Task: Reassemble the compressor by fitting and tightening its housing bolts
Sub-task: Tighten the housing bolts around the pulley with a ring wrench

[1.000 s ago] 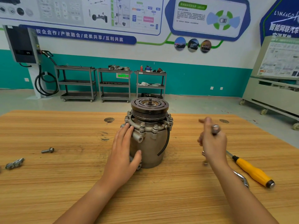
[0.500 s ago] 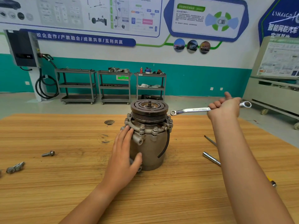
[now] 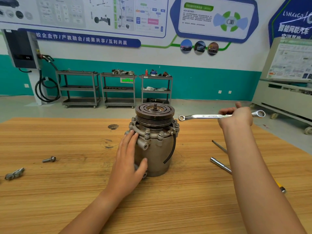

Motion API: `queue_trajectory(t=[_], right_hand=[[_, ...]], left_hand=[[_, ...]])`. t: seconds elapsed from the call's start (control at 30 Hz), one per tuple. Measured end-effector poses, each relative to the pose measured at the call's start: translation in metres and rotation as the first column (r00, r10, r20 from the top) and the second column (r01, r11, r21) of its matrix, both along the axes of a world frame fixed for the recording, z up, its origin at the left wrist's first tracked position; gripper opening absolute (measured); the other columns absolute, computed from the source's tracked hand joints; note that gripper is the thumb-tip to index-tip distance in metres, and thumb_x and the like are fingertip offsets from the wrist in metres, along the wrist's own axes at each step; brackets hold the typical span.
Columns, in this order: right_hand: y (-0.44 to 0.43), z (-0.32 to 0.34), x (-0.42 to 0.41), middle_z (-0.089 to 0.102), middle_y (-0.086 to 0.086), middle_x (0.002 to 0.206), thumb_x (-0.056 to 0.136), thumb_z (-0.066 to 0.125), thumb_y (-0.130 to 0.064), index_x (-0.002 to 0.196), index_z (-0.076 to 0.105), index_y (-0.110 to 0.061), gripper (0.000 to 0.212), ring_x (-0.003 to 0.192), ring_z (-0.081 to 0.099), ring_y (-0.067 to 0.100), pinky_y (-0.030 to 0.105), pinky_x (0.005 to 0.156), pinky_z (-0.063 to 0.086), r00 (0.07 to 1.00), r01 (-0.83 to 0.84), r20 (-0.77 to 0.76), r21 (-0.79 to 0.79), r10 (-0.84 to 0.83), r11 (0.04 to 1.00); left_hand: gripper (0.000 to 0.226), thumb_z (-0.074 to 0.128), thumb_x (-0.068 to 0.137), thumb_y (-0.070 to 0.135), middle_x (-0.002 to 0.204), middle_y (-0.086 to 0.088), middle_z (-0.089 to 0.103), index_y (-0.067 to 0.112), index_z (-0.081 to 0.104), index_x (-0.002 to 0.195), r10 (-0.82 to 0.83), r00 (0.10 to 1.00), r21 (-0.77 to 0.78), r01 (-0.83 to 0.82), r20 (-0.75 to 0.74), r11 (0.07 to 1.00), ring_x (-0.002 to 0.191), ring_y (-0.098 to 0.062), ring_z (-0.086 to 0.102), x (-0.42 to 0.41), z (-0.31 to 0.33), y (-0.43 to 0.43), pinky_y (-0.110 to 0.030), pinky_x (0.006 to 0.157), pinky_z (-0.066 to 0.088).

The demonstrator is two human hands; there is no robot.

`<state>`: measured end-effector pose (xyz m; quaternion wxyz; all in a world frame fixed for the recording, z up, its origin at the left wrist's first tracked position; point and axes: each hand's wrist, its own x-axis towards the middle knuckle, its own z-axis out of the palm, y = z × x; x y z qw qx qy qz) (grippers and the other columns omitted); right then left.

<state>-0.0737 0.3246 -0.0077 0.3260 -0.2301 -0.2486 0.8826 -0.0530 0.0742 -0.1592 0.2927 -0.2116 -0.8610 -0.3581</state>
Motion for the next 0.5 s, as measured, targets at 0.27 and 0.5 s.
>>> queue_trajectory(t=[0.27, 0.5], right_hand=[[-0.008, -0.005, -0.002, 0.044, 0.001, 0.067, 0.098, 0.026, -0.005, 0.129, 0.049, -0.013, 0.039, 0.052, 0.044, 0.011, 0.018, 0.042, 0.041, 0.986, -0.053, -0.165, -0.113, 0.034, 0.992], [-0.017, -0.012, 0.010, 0.049, 0.004, 0.083, 0.097, 0.029, -0.002, 0.111, 0.058, -0.016, 0.035, 0.065, 0.053, 0.014, 0.027, 0.055, 0.051, 0.987, 0.007, -0.164, 0.013, -0.005, 1.000]], left_hand=[[0.077, 0.062, 0.087, 0.018, 0.144, 0.032, -0.005, 0.036, 0.007, 0.139, -0.003, 1.000, 0.007, 0.003, 0.000, 1.000, 0.138, 0.010, -0.007, 0.000, 0.001, 0.000, -0.001, 0.105, -0.005], [0.077, 0.062, 0.087, 0.018, 0.145, 0.031, -0.004, 0.033, 0.008, 0.140, -0.012, 1.000, 0.013, 0.012, -0.006, 1.000, 0.138, 0.009, -0.006, 0.001, 0.000, -0.001, -0.001, 0.105, -0.004]])
